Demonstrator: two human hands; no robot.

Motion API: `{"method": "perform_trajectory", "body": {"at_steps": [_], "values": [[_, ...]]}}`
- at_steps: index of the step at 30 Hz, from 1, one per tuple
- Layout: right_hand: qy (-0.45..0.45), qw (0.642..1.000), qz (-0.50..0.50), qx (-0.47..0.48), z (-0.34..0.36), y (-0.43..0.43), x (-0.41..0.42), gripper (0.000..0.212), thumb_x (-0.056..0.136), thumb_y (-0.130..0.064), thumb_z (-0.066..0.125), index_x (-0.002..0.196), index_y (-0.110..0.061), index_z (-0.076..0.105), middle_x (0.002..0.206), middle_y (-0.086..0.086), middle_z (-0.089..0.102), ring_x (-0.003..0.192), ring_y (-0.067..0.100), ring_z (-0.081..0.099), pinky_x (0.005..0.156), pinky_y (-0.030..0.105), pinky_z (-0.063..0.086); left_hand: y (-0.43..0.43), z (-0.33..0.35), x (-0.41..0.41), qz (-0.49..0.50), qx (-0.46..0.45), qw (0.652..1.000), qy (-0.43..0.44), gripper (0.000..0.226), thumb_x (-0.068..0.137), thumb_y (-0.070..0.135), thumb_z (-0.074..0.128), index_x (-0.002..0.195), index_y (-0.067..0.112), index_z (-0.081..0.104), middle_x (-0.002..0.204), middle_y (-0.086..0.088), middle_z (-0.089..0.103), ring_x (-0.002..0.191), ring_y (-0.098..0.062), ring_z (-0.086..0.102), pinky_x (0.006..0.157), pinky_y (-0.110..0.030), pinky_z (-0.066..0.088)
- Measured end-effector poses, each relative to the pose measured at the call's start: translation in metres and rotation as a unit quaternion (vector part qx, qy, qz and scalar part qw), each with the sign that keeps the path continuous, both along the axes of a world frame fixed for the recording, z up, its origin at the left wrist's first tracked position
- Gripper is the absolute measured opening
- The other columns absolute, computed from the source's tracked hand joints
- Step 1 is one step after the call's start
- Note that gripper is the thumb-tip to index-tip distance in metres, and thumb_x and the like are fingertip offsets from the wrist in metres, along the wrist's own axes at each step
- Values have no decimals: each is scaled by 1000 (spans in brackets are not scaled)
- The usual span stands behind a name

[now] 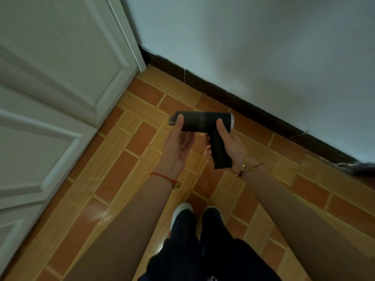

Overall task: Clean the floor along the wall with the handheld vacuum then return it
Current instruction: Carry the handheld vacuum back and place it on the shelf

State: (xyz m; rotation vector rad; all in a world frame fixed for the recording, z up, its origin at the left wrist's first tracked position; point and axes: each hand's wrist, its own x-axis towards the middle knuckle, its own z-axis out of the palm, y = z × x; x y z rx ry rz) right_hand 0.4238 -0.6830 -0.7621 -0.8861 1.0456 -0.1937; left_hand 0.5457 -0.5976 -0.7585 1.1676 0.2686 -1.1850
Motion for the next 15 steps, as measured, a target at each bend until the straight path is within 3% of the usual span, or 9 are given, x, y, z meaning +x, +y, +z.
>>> {"method": "perform_trajectory", "body": {"at_steps": [8,15], "values": [[11,1000,-8,-24,193,9,5,58,86,-59,53,92,-3,67,70,8,69,51,18,59,53,27,52,5,183,1,12,-3,1000,2,26,90,41,66,110,26,58,131,-13,60,121,-22,58,94,-26,49],[13,999,-20,-29,358,16,2,60,78,-66,53,87,-8,68,70,8,69,52,17,61,53,27,52,9,346,0,-23,-21,998,-62,56,90,44,64,139,18,52,133,-8,62,123,-20,59,102,-28,49]]}}
